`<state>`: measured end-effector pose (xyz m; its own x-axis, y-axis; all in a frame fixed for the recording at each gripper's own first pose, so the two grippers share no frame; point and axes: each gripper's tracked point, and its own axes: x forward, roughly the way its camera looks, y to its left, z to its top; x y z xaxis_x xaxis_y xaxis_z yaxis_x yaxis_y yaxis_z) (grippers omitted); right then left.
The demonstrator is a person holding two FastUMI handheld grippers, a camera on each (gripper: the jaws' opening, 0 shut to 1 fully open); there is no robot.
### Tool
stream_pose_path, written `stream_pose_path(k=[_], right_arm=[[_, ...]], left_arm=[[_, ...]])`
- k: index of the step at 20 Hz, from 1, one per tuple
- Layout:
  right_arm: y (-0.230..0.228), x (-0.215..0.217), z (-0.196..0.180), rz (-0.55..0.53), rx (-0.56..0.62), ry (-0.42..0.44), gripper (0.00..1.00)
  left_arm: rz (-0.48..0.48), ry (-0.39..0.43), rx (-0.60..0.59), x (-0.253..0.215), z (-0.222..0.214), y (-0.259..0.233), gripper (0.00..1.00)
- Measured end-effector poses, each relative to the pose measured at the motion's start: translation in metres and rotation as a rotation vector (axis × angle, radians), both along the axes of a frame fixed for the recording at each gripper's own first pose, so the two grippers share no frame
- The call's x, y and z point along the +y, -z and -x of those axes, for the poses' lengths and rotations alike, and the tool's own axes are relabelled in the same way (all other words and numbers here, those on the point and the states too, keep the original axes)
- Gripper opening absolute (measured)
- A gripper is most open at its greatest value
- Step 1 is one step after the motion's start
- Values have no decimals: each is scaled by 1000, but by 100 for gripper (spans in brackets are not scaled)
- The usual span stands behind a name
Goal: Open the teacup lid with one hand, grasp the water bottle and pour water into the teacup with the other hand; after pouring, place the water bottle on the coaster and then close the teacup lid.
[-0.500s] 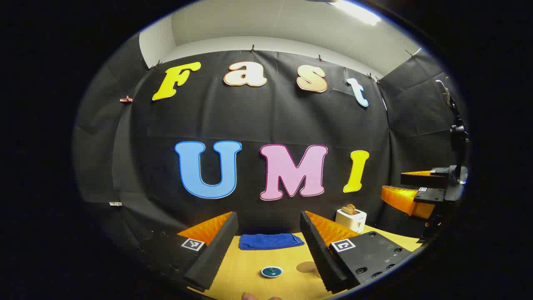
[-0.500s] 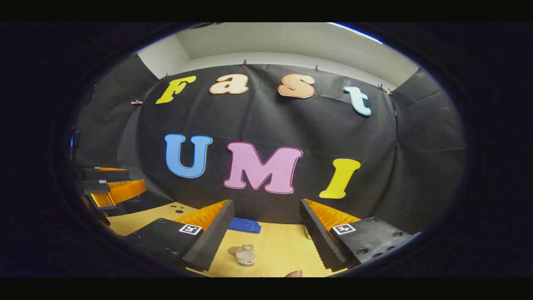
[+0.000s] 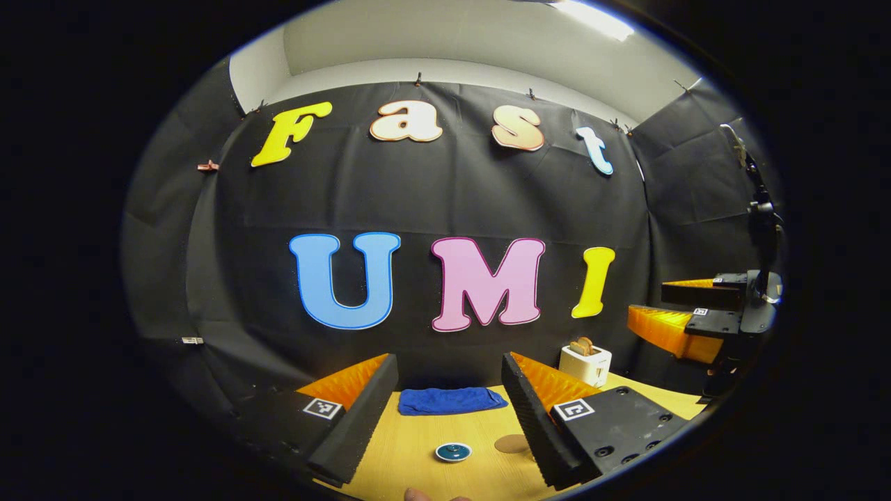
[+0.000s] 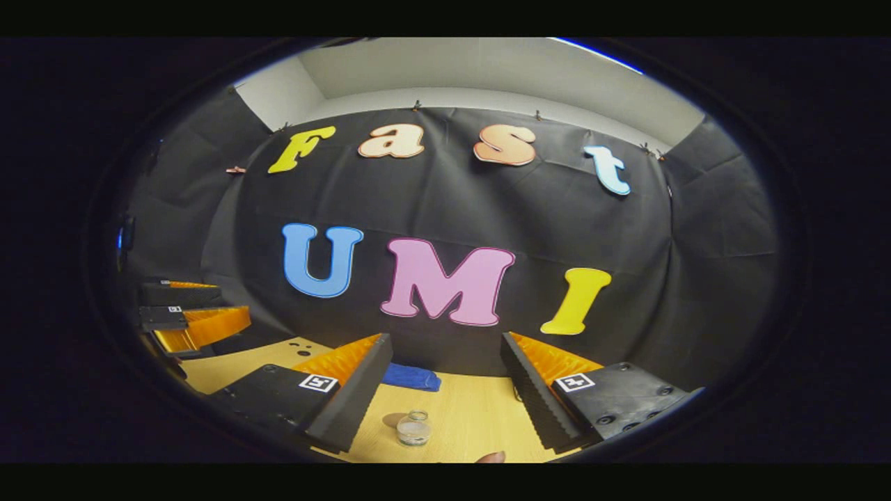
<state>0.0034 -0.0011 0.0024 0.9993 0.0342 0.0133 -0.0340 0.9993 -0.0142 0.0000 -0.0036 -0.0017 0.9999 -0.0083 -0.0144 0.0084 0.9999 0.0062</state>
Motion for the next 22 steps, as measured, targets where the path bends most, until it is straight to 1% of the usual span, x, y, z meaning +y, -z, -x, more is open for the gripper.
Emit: stream_pose_path(k=[4,6,7,10,12,14,17,19,22], right_arm=[[-8,8,-5,0,-11,-3,97],[-10,10,-5,6,-18,7,97],[-9,11,-5,9,-16,12,96],[-1,17,-7,8,-13,17,97],[12,21,-9,15,-5,11,97],[30,25,-11,14,9,8,97],[64,39,-15,-4,44,-25,97],[84,46,-21,11,68,-45,97],[107,54,-27,8,77,-69,97]], left_arm=[[-10,10,-11,4,-2,-2,95],[-6,28,-14,4,-4,-2,95],[-1,36,-14,4,-6,2,95],[12,45,2,8,-14,14,94],[34,44,16,10,-21,29,94],[45,46,37,8,-29,53,95],[40,38,80,10,-45,101,95],[47,27,89,12,-60,131,95],[59,42,122,7,-80,177,95]])
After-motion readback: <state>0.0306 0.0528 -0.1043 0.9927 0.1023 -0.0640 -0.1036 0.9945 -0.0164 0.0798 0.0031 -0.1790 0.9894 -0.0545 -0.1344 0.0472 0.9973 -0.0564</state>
